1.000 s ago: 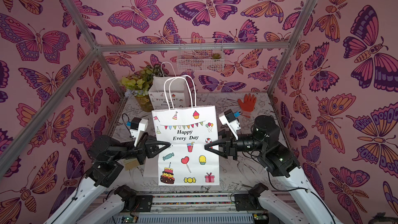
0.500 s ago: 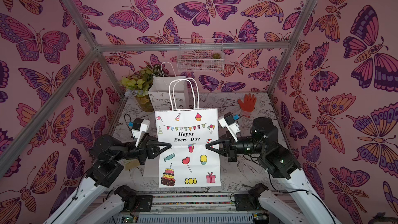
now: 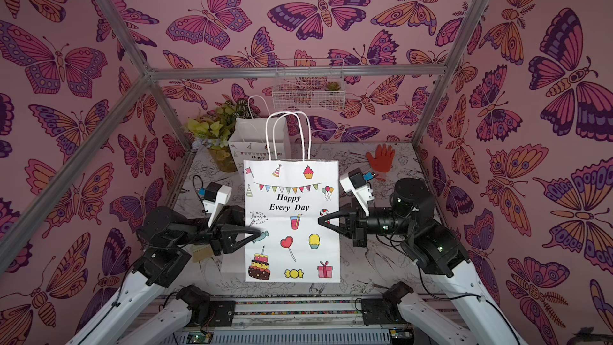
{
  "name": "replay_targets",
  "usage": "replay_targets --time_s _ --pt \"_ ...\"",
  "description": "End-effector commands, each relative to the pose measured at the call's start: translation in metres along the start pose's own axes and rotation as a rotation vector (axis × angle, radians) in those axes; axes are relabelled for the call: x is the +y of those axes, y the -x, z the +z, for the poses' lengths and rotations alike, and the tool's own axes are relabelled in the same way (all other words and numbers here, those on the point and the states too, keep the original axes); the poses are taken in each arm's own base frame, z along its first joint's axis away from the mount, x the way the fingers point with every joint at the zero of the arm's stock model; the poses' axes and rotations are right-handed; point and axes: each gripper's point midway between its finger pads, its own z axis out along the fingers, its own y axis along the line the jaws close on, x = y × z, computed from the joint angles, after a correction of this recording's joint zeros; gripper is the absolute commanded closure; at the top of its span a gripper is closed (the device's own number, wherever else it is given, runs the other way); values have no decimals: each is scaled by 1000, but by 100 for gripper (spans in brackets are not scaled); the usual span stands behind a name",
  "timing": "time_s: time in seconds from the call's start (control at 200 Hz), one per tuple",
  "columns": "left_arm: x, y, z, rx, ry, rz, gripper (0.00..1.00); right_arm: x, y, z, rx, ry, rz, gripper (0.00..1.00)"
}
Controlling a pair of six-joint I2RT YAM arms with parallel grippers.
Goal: Put away the paper bag
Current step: Press the paper bag.
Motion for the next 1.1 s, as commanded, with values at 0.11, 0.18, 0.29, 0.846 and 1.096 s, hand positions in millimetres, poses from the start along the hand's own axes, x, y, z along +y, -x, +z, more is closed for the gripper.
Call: replay_targets --time_s 0.11,0.18,0.29,0.846,1.096 --pt "-5 -7 0 32 -43 8 83 6 17 -2 -36 -4 -58 100" --pt "-5 -8 0 34 -46 9 92 4 15 -1 -30 -10 -55 100" --pt "-3 -7 0 32 -40 9 100 1 11 -1 -22 -22 -46 100" --pt "5 0 0 -6 16 25 100 6 -7 -1 -15 36 41 41" --pt "3 1 -1 -15 25 35 100 0 -21 0 20 26 71 61"
